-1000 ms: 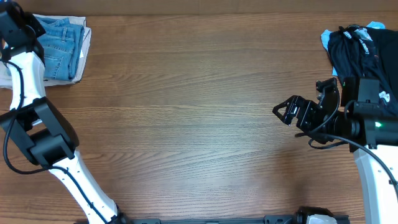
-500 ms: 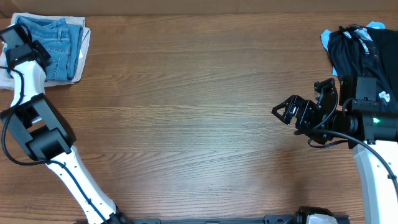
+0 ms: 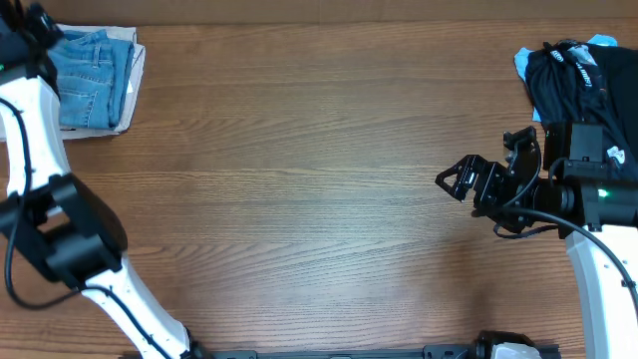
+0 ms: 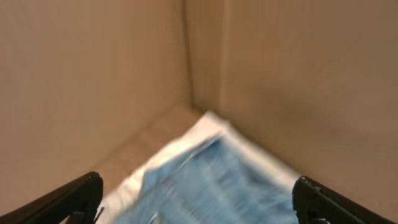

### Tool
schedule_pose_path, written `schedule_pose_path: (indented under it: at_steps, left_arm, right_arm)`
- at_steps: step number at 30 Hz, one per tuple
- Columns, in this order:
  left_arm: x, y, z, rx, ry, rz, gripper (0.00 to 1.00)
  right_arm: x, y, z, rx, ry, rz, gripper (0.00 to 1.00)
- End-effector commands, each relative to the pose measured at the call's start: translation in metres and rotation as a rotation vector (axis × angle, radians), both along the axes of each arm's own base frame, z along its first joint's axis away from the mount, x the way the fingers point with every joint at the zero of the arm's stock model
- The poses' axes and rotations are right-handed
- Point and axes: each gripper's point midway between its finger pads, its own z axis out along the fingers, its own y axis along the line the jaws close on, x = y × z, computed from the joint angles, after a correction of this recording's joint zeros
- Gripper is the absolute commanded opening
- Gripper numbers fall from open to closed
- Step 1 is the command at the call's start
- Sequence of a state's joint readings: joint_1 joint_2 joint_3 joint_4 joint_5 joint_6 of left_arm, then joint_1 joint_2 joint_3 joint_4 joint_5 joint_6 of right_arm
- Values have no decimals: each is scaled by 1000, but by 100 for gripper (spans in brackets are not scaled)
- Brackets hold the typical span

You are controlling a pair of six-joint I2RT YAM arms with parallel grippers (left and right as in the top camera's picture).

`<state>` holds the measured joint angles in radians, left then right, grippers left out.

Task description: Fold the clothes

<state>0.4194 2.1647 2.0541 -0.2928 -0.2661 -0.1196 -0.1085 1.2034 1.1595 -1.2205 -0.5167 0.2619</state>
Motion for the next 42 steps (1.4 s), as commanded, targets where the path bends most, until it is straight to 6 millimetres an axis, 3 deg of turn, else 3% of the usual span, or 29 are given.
schedule_pose_path:
  at_steps: [1,4,9,15,21,26,33,38,42]
  left_arm:
    - [-3,-39,62,34,-85,-76,100]
    - [-8,-62,81,31,-93,-114,100]
    - [-32,-116,111,-9,-61,-230,100]
    - [-84,-197,154,-144,-73,-463,100]
    - [-149,-270,168,-305,-21,-726,100]
    - [-206,-288,173,-360,34,-746,100]
    - [-296,-318,188,-348,50,-831,100]
    - [-348,-336,187,-340,32,-888,100]
    - [-385,-347,164,-353,39,-907,100]
  right_arm:
    - [2,0,5,-6,-16,4,100]
    - [1,1,5,-2,-13,5,100]
    - [4,1,11,-3,-50,3,100]
    - [5,7,51,20,-206,22,100]
    - [-22,12,90,26,-339,17,100]
    - [-62,16,112,12,-446,23,100]
    - [-113,21,118,3,-501,22,100]
    - [-124,20,118,-9,-522,16,100]
    - [-127,21,106,-7,-473,21,100]
